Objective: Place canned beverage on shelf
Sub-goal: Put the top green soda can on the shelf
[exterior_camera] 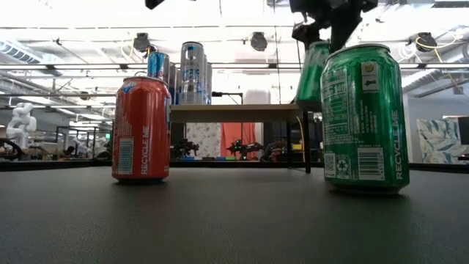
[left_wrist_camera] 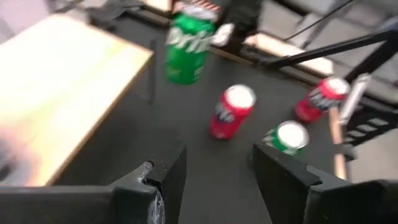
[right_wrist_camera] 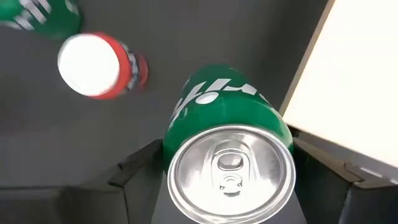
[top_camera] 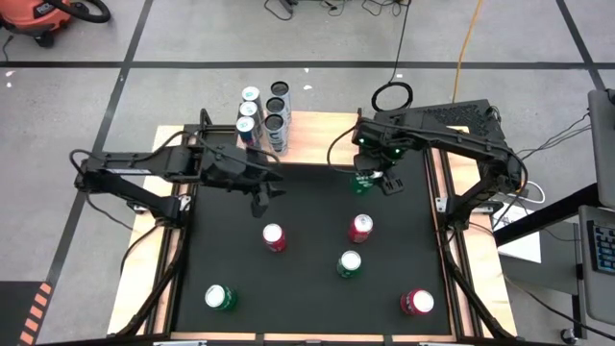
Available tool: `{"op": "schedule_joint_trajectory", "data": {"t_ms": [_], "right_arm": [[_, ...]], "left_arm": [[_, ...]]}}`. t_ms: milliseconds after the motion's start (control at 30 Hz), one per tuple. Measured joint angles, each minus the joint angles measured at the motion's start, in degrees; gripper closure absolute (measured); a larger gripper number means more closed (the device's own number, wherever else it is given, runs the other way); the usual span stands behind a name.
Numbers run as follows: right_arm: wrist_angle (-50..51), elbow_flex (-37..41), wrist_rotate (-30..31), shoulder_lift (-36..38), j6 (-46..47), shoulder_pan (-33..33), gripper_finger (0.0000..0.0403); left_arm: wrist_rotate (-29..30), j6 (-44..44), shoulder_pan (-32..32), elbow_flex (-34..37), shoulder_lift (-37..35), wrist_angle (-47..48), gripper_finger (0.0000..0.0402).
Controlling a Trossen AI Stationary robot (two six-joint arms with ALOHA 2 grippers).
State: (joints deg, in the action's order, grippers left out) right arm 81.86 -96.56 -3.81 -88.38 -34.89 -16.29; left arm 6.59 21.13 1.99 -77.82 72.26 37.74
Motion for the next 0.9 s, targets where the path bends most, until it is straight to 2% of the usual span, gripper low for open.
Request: {"op": "schedule_joint_trajectory", "data": {"t_ms": [100,267,333,400,600,800,900], "right_arm": [[-0.17,-1.94,-1.07,0.00,0.90,0.73,0.0129],[-0.57,-5.73,-4.00,-0.02,2.68,2.42,0.0129],[-0.61,-7.34,-4.28,-0.04,2.77,3.36,0.0129],[-0.86,-8.86,-4.85,-0.04,2.77,4.30,0.0129],[-3.96,-13.02,-5.51,-0.04,2.77,6.68,0.0129],[-10.11,-15.07,-5.49,-0.04,2.71,9.05,0.0129],[-13.25,-15.36,-5.58,-0.04,2.69,10.00,0.0129]], "left_arm": [[-3.15,1.57,-1.02,0.00,1.72,-6.40,0.0217],[-4.78,2.27,-2.70,0.00,3.25,-12.93,0.0217],[-9.11,2.60,-4.09,0.00,3.58,-13.89,0.0212],[-11.98,4.00,-5.33,0.00,3.99,-14.05,0.0200],[-15.47,2.18,-7.19,0.04,4.12,-14.28,0.0138],[-25.71,3.95,-11.31,0.04,5.29,-17.29,0.0086],[-27.58,3.93,-12.60,0.04,5.37,-17.65,0.0070]]}}
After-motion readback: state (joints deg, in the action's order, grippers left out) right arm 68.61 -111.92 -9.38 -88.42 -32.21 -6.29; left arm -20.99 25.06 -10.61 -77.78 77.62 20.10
